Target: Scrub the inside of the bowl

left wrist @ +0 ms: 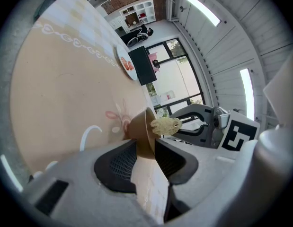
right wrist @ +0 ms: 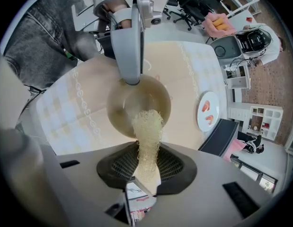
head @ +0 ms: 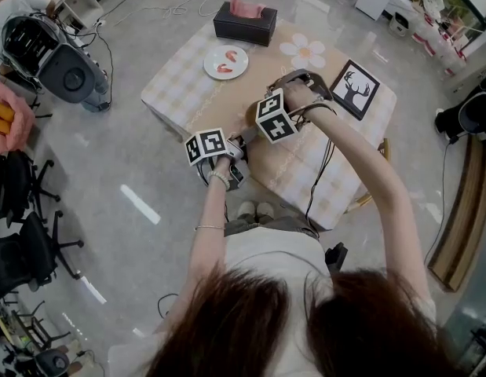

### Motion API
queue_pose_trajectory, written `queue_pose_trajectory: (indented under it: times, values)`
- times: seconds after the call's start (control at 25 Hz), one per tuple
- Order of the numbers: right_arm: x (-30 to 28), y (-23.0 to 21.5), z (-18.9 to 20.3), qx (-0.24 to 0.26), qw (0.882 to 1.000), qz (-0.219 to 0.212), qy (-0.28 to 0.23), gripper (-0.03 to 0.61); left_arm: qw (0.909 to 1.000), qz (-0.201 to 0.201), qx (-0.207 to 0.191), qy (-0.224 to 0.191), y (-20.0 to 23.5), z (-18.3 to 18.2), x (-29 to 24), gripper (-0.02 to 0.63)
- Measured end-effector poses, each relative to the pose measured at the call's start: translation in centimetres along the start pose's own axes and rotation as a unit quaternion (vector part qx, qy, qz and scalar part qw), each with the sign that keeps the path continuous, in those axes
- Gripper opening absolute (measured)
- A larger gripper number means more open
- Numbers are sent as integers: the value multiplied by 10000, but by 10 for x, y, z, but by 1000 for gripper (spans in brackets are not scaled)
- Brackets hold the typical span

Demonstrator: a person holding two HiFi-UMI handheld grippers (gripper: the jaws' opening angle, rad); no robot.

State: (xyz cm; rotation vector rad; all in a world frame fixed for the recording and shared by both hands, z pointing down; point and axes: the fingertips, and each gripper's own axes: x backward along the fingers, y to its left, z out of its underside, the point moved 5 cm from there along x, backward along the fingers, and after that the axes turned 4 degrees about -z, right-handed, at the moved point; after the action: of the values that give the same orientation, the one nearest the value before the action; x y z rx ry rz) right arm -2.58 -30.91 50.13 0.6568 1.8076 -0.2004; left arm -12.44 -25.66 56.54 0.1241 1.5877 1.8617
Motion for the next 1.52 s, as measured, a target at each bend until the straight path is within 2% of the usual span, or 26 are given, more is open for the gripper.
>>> queue_pose_trajectory:
  times: [0.56, 0.92, 1.52]
  values:
    - [6, 20, -3, 68, 9994, -336, 21, 95, 9999, 41, 153, -63, 1, 1, 4, 119]
    - [8, 31, -15, 217, 9971, -727, -99, 95, 9998, 43, 168, -76, 3, 2, 0, 118]
    - [15, 22, -35, 106, 9900, -1284, -580, 95, 9993, 203, 298, -69, 3, 4, 3, 118]
